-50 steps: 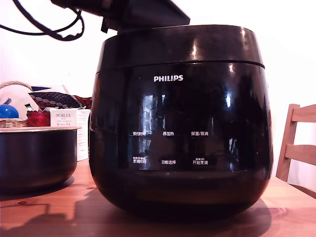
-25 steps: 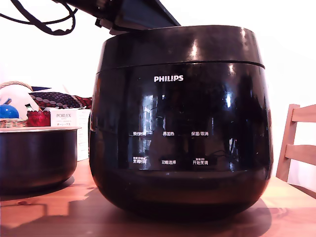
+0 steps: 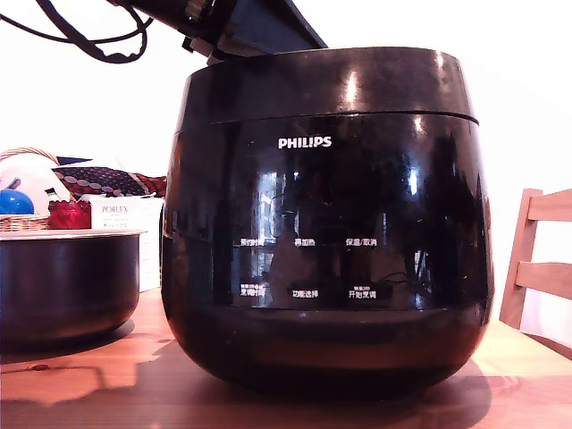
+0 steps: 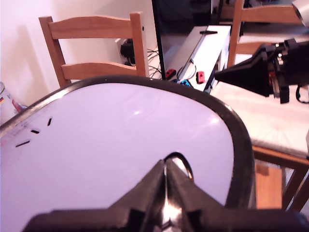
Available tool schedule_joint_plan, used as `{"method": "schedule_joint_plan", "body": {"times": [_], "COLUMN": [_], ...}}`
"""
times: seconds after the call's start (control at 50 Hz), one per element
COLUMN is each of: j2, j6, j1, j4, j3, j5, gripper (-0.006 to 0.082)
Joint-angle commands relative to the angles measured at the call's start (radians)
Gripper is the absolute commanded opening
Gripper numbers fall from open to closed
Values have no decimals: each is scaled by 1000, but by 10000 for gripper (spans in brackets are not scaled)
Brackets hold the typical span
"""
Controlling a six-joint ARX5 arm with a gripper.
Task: Open the rice cooker by pressing the large metal button on the top of its lid with medium force
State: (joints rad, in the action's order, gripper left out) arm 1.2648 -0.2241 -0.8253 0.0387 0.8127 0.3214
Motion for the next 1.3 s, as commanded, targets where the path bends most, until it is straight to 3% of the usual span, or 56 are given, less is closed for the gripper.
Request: {"method": "schedule_joint_plan", "body": {"times": [0.0,0.24,0.48,0.8,1.02,1.28], "j2": [79,41,-68,-193,-249,-332], "j6": [-13,-11,72,93,92,85], "j1": [0,0,11,42,121,278], "j4": [-104,-19,64,35,-20,-90], "j3": [-98,-94,-67,-53,-53,-53], "j5": [-17,-16,-21,-128,-194,-252], "gripper": [-21,-21,-21,-21,-21,-21]}}
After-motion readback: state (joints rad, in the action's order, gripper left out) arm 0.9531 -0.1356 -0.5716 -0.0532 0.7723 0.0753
